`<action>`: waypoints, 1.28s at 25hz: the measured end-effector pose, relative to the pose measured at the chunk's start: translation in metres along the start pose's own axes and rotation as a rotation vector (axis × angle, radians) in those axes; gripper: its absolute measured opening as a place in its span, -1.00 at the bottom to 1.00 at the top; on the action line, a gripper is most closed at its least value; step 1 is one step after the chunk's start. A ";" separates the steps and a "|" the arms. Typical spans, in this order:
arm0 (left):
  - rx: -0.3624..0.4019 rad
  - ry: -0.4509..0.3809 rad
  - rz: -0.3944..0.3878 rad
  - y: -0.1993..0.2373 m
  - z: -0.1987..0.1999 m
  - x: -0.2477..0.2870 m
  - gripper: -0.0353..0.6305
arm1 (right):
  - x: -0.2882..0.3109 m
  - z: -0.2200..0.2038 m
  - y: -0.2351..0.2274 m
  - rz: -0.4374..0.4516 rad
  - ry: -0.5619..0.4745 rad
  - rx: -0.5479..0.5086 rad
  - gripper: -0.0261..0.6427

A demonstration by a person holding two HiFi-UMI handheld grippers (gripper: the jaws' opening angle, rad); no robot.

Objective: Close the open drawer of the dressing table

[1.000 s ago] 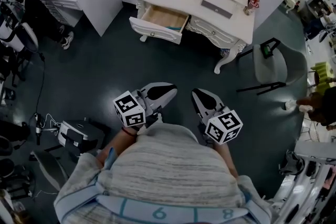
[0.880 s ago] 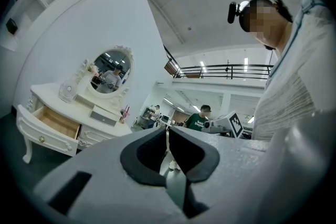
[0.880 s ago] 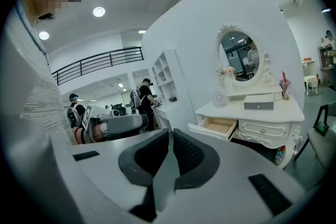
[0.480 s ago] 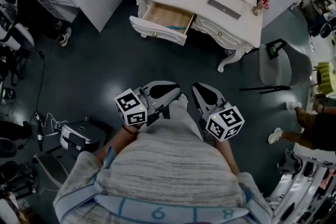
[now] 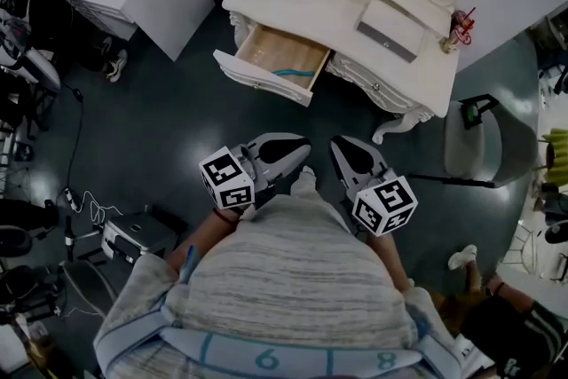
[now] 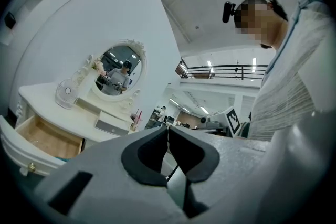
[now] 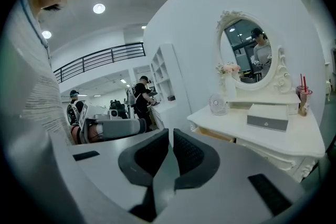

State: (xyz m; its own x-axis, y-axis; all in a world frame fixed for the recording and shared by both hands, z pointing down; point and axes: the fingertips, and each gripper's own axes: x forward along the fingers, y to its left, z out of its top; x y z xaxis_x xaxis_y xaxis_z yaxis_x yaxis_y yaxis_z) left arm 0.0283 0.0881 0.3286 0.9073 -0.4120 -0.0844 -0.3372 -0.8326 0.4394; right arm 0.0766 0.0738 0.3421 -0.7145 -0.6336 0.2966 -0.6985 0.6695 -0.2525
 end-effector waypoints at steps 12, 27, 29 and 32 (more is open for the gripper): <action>0.004 -0.026 0.128 0.083 0.026 0.056 -0.85 | 0.051 0.020 -0.082 0.105 0.068 -0.005 -0.89; -0.054 0.042 0.152 0.138 0.019 0.042 -0.85 | 0.099 0.017 -0.096 0.089 0.097 0.054 -0.89; -0.060 0.044 0.155 0.144 0.018 0.039 -0.85 | 0.105 0.016 -0.096 0.087 0.100 0.053 -0.89; -0.065 0.053 0.161 0.155 0.016 0.036 -0.85 | 0.114 0.013 -0.097 0.084 0.111 0.047 -0.89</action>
State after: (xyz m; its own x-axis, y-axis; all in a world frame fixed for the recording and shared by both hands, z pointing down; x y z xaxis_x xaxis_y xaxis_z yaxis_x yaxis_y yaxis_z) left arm 0.0047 -0.0617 0.3797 0.8556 -0.5162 0.0381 -0.4634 -0.7311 0.5008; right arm 0.0627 -0.0687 0.3885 -0.7635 -0.5279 0.3721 -0.6396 0.6978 -0.3224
